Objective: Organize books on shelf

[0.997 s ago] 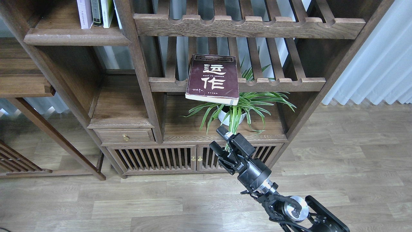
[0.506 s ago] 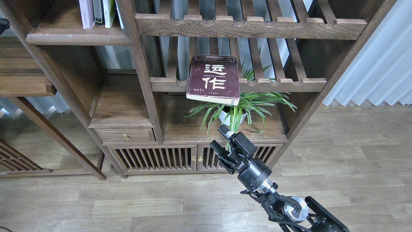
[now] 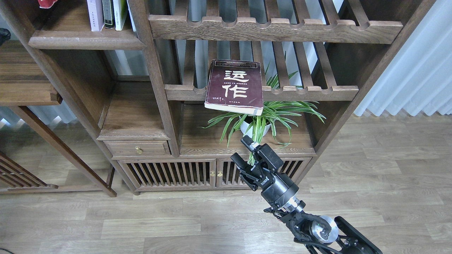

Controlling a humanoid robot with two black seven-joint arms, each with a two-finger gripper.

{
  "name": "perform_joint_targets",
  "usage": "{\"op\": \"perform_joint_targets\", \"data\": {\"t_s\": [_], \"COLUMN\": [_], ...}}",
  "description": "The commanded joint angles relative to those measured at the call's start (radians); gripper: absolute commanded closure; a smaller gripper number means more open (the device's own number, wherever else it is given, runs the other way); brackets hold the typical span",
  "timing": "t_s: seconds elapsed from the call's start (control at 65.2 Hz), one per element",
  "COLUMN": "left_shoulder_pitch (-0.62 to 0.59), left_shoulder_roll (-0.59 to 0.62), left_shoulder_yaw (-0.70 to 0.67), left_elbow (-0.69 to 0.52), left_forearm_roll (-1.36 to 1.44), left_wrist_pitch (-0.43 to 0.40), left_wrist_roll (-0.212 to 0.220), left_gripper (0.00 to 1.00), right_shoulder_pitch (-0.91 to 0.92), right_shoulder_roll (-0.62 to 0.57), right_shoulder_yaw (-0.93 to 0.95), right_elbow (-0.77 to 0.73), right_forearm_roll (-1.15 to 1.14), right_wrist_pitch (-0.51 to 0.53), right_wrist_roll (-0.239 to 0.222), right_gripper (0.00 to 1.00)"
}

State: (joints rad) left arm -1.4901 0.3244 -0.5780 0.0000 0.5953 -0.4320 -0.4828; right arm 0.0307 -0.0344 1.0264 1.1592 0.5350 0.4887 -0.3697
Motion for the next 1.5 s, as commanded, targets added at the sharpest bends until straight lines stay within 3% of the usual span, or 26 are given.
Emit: {"op": "perform_joint_targets", "data": {"t_s": [0.0, 0.153, 0.399, 0.751, 0.767, 0.782, 0.843, 0.889, 0.997, 1.211, 1.365, 1.487], "left_shoulder_pitch": [-0.007, -0.027, -0.024, -0.024, -0.024, -0.024, -0.022, -0.021, -0.021, -0.029, -0.032, -0.019], "left_shoulder_roll": [-0.045, -0.054, -0.054, -0.056, -0.057, -0.062, -0.094, -0.111, -0.145, -0.145, -0.119, -0.044], "left_shoulder_yaw": [0.018, 0.032, 0.036, 0.052, 0.05, 0.046, 0.04, 0.04, 0.061, 0.059, 0.043, 0.041], "left_elbow": [0.089, 0.109, 0.11, 0.109, 0.109, 0.107, 0.107, 0.103, 0.101, 0.066, -0.061, -0.195], "left_forearm_roll": [-0.071, -0.092, -0.098, -0.1, -0.1, -0.101, -0.12, -0.143, -0.239, -0.246, -0.252, -0.252], "left_wrist_pitch": [0.009, 0.03, 0.065, 0.067, 0.067, 0.075, 0.108, 0.124, 0.165, 0.167, 0.167, 0.203], "left_wrist_roll": [0.026, 0.058, 0.015, 0.003, 0.003, 0.007, 0.006, 0.004, 0.006, 0.001, -0.006, -0.003], "left_gripper": [0.96, 0.96, 0.96, 0.92, 0.91, 0.76, 0.59, 0.59, 0.44, 0.25, 0.13, 0.12], "right_shoulder_pitch": [0.0, 0.002, 0.002, 0.0, 0.0, 0.0, 0.0, 0.0, -0.003, -0.003, -0.003, -0.003], "right_shoulder_roll": [0.001, -0.005, -0.018, -0.018, -0.016, -0.015, -0.015, -0.015, -0.015, -0.018, -0.016, -0.016], "right_shoulder_yaw": [-0.002, 0.004, 0.017, 0.018, 0.018, 0.018, 0.018, 0.02, 0.02, 0.027, 0.044, 0.049], "right_elbow": [0.002, 0.01, 0.02, 0.02, 0.02, 0.02, 0.02, 0.02, 0.022, 0.022, 0.022, 0.022], "right_forearm_roll": [0.0, 0.0, 0.01, 0.01, 0.01, 0.01, 0.01, 0.011, 0.014, 0.022, 0.026, 0.026], "right_wrist_pitch": [0.0, 0.0, 0.0, 0.0, 0.0, 0.0, 0.0, 0.0, 0.0, 0.0, 0.0, 0.0], "right_wrist_roll": [0.0, 0.0, 0.0, 0.0, 0.0, 0.0, 0.0, 0.0, 0.0, 0.002, 0.003, 0.003], "right_gripper": [0.05, 0.05, 0.05, 0.05, 0.05, 0.05, 0.05, 0.05, 0.05, 0.05, 0.05, 0.05]}}
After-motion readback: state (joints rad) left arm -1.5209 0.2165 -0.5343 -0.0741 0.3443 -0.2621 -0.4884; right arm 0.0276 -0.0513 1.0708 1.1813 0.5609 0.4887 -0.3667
